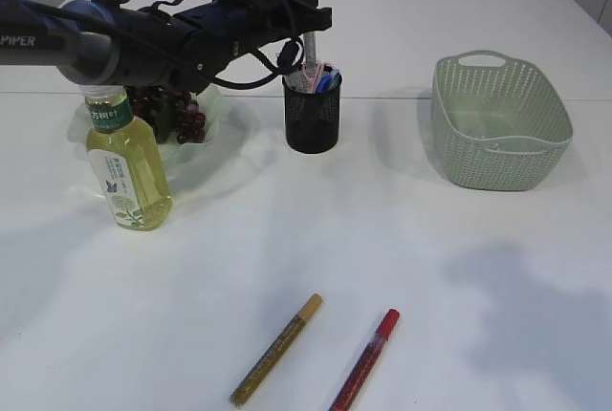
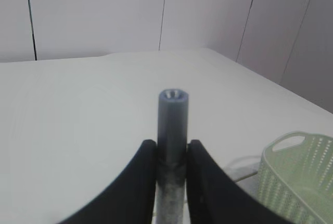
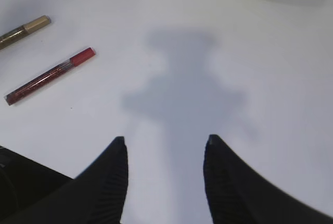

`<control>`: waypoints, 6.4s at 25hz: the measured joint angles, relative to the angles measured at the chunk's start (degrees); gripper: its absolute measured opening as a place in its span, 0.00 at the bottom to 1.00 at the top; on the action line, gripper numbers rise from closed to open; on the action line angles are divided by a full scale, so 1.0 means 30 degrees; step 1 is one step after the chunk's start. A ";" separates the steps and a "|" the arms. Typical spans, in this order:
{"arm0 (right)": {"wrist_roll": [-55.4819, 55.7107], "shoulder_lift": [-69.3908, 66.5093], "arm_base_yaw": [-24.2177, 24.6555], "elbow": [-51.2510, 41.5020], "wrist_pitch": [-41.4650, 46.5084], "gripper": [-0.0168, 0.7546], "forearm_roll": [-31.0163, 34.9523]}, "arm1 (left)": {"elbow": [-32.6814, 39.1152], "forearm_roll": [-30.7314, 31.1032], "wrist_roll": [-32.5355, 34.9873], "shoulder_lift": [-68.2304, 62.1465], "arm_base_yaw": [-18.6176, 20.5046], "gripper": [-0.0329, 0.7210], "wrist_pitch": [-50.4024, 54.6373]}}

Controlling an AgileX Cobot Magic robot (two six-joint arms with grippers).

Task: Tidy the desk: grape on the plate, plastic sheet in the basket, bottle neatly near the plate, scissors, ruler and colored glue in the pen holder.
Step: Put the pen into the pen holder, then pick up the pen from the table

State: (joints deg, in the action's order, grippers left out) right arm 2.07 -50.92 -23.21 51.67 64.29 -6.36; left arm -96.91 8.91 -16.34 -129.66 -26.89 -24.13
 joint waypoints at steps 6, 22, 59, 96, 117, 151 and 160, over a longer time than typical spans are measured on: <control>0.0000 0.0000 0.0000 0.0000 0.0000 0.52 -0.0073 | 0.0000 0.0030 0.0000 0.0000 0.0000 0.23 0.0403; 0.0000 0.0000 0.0000 0.0000 -0.0043 0.52 -0.0109 | 0.0000 0.0165 0.0000 0.0000 0.0000 0.32 0.0683; 0.0000 0.0000 0.0000 0.0000 0.0023 0.52 -0.0109 | -0.0773 -0.2573 0.1447 0.6496 -0.3442 0.34 2.8995; 0.0000 0.0000 0.0000 0.0000 0.1236 0.52 0.0269 | 0.2161 -0.4022 0.2224 0.1560 -0.6692 0.39 2.8041; 0.0000 0.0000 0.0000 0.0000 0.1162 0.52 0.0269 | 0.2161 -0.5066 0.4076 0.1215 -0.5983 0.46 2.7603; 0.0000 0.0000 0.0000 0.0000 0.1068 0.52 0.0269 | 0.2161 -0.5308 0.4119 0.0436 -0.5983 0.43 2.7203; 0.0000 0.0000 0.0000 0.0000 0.1068 0.52 0.0269 | 0.2161 -0.5308 0.4132 0.0406 -0.5983 0.40 2.7122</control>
State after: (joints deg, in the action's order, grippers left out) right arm 2.07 -50.92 -23.21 51.67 67.49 -5.55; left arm -90.43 -7.02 -3.95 -128.45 -44.84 57.23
